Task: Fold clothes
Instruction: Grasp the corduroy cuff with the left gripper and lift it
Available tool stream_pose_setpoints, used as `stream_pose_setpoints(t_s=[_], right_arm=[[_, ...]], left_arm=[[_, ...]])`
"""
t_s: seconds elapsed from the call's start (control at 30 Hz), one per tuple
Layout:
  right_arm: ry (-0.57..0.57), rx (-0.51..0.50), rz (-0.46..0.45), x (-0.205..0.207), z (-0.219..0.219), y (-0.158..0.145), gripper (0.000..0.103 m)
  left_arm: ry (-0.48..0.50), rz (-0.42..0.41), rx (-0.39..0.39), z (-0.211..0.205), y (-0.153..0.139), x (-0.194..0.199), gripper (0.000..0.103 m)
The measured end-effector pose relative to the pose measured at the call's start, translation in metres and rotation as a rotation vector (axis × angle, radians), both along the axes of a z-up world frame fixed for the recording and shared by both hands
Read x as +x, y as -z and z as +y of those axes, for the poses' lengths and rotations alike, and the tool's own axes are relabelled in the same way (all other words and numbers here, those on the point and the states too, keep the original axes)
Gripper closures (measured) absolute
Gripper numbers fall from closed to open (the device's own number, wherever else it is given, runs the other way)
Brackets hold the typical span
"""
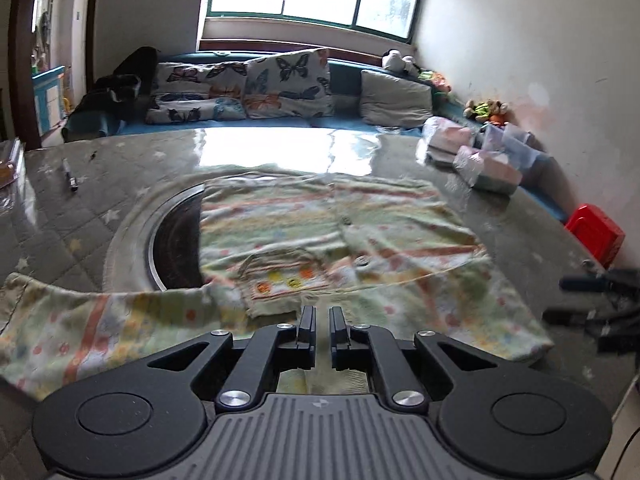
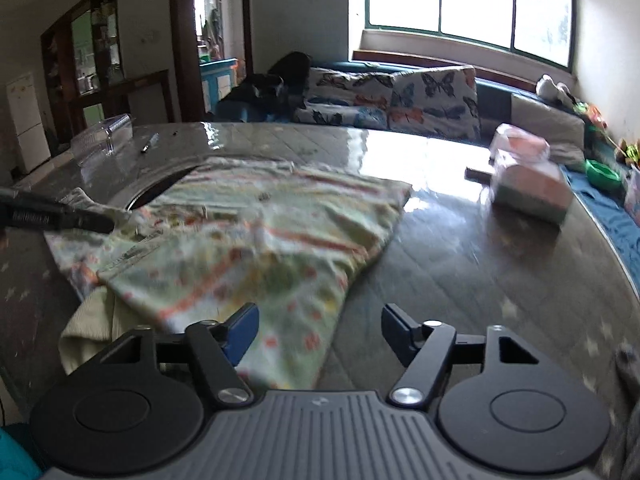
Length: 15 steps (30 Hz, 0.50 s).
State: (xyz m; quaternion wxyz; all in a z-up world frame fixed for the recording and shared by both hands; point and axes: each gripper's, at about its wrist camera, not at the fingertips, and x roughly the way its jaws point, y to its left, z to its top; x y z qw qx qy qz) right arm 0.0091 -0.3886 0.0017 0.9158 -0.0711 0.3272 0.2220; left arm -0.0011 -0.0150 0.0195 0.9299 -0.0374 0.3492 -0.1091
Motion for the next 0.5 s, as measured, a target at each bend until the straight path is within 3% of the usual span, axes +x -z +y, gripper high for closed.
stream_pose_setpoints(t_s=[0.33,0.5], right_arm=[[-0.045,-0.022,0.027,0.056,0.041,0.02,0.069],[-0.012,-0.023,0.069,0.069,0.038,0.037,0.073]], left_arm=[[0.035,0.013,-0.042,-0.004,0.005,0.003,0.093],[0.068,0.031,-0.061,-0.013,0.015,0.012,0.093]])
